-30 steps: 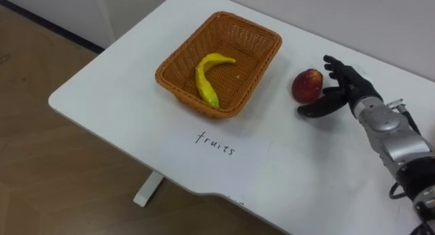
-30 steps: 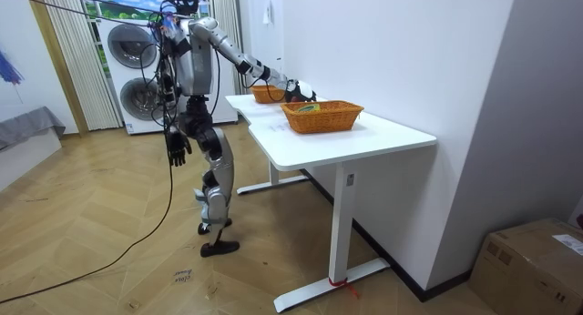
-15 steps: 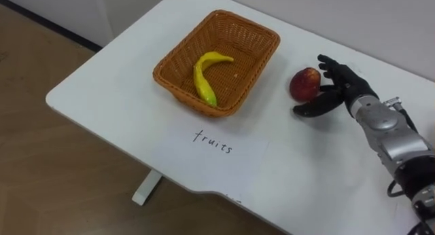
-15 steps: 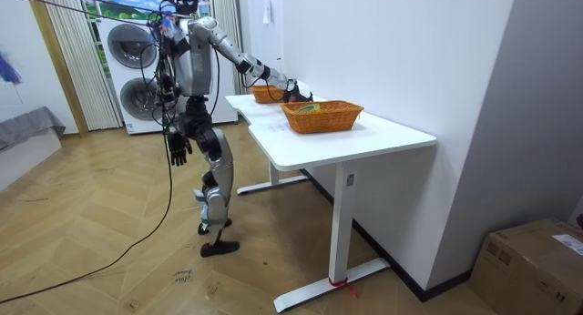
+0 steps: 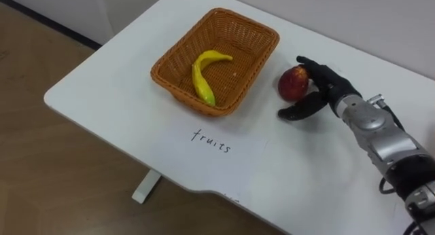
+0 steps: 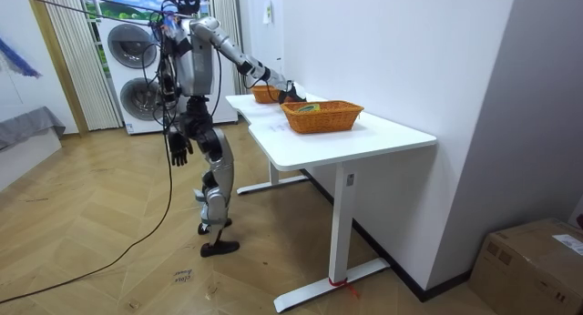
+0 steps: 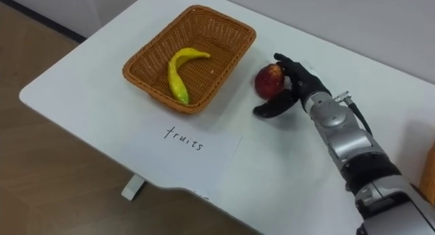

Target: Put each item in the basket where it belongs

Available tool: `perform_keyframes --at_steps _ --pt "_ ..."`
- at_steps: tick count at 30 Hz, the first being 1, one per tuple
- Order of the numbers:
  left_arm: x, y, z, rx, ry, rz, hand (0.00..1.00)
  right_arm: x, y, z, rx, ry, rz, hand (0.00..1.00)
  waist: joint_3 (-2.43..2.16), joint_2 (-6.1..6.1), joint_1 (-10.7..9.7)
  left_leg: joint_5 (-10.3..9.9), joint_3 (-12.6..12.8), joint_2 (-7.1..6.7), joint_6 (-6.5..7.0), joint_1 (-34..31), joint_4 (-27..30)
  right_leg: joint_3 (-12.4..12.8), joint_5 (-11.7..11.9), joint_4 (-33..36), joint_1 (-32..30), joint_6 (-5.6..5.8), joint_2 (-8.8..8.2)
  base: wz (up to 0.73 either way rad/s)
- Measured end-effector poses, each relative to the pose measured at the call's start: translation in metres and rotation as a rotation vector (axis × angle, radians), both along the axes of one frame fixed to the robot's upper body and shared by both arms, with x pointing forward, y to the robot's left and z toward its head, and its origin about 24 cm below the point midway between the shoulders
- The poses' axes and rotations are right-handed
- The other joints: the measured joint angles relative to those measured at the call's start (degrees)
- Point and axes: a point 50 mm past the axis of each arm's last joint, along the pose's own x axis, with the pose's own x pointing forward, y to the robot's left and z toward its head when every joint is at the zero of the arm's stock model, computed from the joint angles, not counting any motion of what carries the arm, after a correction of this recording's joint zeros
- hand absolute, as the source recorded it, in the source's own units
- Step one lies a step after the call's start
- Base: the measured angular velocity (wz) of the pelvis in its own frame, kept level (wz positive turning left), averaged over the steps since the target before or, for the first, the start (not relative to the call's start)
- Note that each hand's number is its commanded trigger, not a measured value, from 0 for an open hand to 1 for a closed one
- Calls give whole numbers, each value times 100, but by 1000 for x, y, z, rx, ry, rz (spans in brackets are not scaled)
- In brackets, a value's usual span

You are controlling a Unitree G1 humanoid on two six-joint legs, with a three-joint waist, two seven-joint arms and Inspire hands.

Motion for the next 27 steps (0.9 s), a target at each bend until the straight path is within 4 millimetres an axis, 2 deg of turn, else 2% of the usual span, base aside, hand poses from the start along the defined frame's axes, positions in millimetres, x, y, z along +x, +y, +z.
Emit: perform_keyframes --at_steps 1,2,3,16,27 --pt "1 0 0 2 -2 0 0 0 1 0 1 -1 4 23 -1 1 3 -1 6 5 -2 6 -8 2 0 2 0 -2 2 0" --pt "2 1 0 2 -4 -1 0 0 2 1 2 -3 8 66 -1 2 3 0 15 6 -4 17 -24 3 1 4 0 -2 2 -4" --pt "2 1 0 2 -5 0 0 0 2 1 2 -4 11 100 -2 2 3 1 19 6 -5 24 -33 4 1 7 1 -3 2 -4" --pt "1 1 0 6 -2 2 0 2 2 11 -16 -45 34 100 -6 6 12 -1 38 4 -7 44 -82 13 0 -21 11 -5 4 0" --pt "-2 2 0 6 10 23 0 3 3 10 -14 -38 42 100 -6 5 46 -4 24 9 -12 51 -104 -4 1 -21 20 -4 3 0"
